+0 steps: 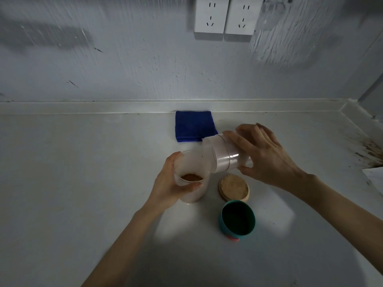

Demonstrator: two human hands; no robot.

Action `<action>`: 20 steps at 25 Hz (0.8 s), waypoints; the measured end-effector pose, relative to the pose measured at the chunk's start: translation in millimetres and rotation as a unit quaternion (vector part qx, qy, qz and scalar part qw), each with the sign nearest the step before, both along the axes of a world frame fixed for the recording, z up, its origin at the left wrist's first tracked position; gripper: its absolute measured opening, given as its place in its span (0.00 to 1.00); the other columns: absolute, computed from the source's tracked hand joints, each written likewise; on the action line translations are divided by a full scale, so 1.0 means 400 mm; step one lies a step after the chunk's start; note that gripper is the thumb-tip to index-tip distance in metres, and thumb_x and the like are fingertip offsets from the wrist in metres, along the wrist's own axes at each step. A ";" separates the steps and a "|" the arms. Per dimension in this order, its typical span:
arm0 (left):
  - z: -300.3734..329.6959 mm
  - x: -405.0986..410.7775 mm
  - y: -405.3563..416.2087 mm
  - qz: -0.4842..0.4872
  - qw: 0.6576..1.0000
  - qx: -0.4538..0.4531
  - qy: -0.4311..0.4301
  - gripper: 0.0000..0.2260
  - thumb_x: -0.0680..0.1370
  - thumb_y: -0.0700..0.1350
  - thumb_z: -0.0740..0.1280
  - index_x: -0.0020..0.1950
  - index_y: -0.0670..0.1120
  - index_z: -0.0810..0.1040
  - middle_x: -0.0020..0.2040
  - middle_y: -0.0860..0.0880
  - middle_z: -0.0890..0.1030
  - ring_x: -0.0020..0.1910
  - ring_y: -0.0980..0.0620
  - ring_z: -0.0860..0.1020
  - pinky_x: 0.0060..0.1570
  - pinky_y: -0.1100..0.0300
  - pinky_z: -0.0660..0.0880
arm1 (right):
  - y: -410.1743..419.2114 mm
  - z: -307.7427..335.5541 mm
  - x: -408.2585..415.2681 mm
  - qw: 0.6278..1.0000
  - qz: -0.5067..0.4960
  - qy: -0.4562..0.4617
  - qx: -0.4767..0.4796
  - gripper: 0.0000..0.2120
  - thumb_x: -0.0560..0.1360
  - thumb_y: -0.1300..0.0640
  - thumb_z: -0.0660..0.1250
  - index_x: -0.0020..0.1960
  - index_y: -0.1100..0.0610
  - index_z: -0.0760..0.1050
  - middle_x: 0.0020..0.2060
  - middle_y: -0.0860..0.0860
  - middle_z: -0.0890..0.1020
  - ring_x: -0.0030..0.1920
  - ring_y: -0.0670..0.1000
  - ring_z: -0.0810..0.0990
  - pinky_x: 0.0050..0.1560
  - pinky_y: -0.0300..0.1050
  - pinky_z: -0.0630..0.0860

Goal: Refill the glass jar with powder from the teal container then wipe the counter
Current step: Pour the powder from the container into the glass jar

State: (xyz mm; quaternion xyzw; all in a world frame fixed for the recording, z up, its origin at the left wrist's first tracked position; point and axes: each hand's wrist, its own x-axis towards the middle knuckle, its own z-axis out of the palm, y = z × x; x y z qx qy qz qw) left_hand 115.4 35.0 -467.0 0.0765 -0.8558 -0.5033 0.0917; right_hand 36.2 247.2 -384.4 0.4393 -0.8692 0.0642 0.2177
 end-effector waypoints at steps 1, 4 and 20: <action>0.003 0.001 0.000 -0.004 1.000 0.002 0.000 0.39 0.62 0.47 0.77 0.67 0.51 0.59 0.57 0.58 0.65 0.55 0.59 0.66 0.52 0.65 0.65 | -0.002 0.004 -0.002 1.000 0.005 0.007 0.005 0.43 0.54 0.59 0.80 0.64 0.55 0.63 0.54 0.66 0.76 0.54 0.68 0.75 0.57 0.65 0.67; 0.012 0.007 0.000 -0.006 1.000 0.000 -0.006 0.39 0.63 0.46 0.77 0.68 0.50 0.59 0.57 0.57 0.65 0.56 0.58 0.65 0.53 0.62 0.65 | -0.010 0.012 -0.007 1.000 0.018 0.020 0.011 0.41 0.54 0.60 0.80 0.63 0.59 0.68 0.53 0.67 0.76 0.53 0.68 0.75 0.57 0.66 0.67; 0.004 0.002 -0.002 -0.002 1.000 0.000 -0.018 0.39 0.63 0.50 0.77 0.67 0.52 0.58 0.57 0.59 0.64 0.55 0.60 0.65 0.37 0.79 0.65 | -0.041 0.031 -0.032 0.994 0.042 0.072 0.068 0.40 0.54 0.62 0.79 0.64 0.55 0.69 0.56 0.64 0.76 0.56 0.65 0.75 0.61 0.64 0.62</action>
